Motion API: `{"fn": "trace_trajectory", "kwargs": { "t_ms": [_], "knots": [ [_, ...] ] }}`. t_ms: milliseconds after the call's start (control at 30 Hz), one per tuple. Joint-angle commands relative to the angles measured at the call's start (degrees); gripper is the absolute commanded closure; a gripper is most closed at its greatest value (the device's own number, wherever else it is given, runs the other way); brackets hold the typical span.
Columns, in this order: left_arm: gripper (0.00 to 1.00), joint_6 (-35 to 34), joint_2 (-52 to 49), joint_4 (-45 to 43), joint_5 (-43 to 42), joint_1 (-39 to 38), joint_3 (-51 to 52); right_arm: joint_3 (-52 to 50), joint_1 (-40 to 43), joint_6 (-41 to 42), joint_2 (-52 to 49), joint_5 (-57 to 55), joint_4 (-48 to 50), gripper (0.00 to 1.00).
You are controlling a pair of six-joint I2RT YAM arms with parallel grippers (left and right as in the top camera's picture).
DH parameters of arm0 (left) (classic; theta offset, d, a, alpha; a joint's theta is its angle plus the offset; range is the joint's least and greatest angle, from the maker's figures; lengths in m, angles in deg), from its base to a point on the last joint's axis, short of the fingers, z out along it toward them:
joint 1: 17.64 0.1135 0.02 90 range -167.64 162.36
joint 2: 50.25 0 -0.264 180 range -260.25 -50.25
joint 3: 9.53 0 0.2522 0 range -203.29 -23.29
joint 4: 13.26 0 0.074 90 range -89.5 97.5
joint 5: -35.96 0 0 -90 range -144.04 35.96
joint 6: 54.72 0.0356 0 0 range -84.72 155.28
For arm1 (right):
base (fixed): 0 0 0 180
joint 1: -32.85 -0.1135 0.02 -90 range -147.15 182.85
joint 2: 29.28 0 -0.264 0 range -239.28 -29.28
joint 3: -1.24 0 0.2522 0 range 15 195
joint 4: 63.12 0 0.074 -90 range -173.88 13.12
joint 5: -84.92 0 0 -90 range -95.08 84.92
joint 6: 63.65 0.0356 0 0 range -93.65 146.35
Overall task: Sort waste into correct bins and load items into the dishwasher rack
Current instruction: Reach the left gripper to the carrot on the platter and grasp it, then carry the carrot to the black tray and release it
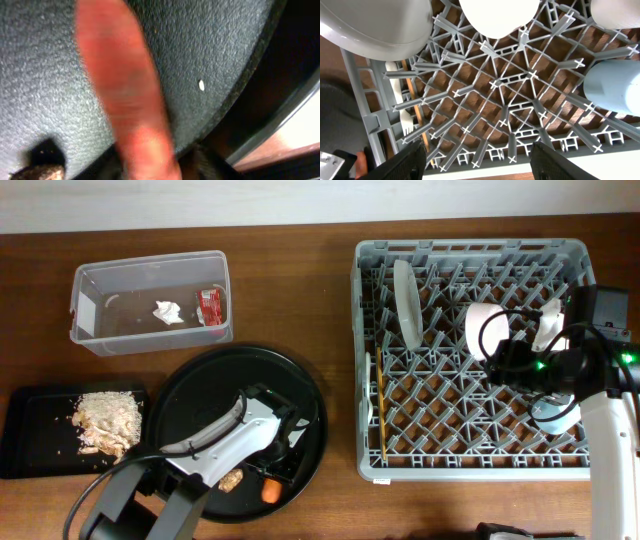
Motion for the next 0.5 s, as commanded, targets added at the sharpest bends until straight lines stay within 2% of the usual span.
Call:
{"fn": "trace_trajectory", "kwargs": {
  "t_ms": [0, 67, 233, 467],
  "knots": [
    [0.79, -0.5, -0.28, -0.85, -0.79, -0.13, 0.79, -0.09, 0.28, -0.44, -0.15, -0.31, -0.04, 0.3],
    [0.86, -0.48, -0.28, -0.79, -0.35, -0.13, 0.76, -0.07, 0.28, -0.44, -0.15, -0.33, -0.04, 0.3],
    [0.91, -0.48, -0.28, 1.11, 3.23, 0.26, -1.79, -0.07, 0.28, -0.44, -0.15, -0.31, -0.04, 0.3],
    [0.95, -0.48, -0.28, 12.0, 13.55, 4.57, -18.27, -0.09, 0.28, -0.44, -0.15, -0.35, -0.24, 0.3]
  ]
}}
